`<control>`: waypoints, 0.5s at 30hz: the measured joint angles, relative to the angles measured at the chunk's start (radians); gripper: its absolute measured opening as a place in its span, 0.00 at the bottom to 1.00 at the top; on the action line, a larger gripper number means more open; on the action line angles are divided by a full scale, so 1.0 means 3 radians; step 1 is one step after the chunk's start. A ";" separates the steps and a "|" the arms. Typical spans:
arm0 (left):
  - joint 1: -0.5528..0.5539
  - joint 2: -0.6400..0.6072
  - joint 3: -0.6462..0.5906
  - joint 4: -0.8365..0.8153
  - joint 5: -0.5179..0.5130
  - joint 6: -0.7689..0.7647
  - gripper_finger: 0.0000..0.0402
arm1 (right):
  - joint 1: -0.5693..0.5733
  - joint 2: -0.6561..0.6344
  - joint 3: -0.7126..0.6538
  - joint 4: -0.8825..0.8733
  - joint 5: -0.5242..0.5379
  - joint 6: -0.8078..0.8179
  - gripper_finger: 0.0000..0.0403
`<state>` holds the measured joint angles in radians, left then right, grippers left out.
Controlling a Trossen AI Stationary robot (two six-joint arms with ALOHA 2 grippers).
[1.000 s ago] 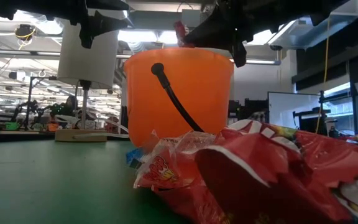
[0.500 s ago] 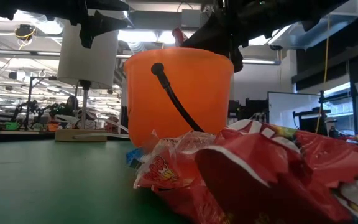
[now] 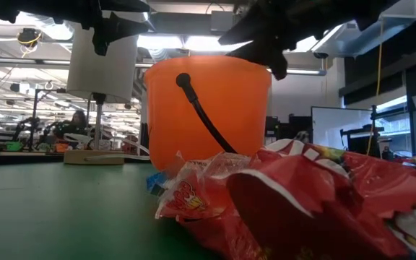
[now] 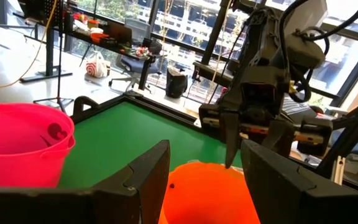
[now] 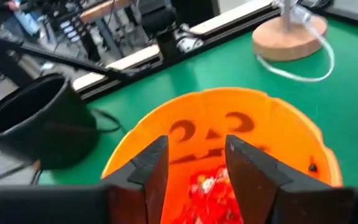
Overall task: Sort candy
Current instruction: Put the white chocolate into the black bucket
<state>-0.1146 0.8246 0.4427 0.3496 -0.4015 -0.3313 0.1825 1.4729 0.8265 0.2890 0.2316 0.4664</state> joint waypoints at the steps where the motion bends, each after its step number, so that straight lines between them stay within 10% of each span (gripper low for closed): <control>1: 0.0000 0.0000 0.0000 -0.0001 0.0000 0.0001 0.47 | 0.0000 -0.0051 0.0000 -0.0083 -0.0043 -0.0001 0.39; 15: -0.0001 0.0000 0.0000 -0.0031 0.0070 0.0003 0.47 | 0.0343 -0.0598 0.0003 -0.1803 0.0179 0.0506 0.33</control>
<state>-0.1150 0.8246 0.4427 0.3404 -0.3805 -0.3305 0.2854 1.2934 0.8272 -0.2520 0.2852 0.6181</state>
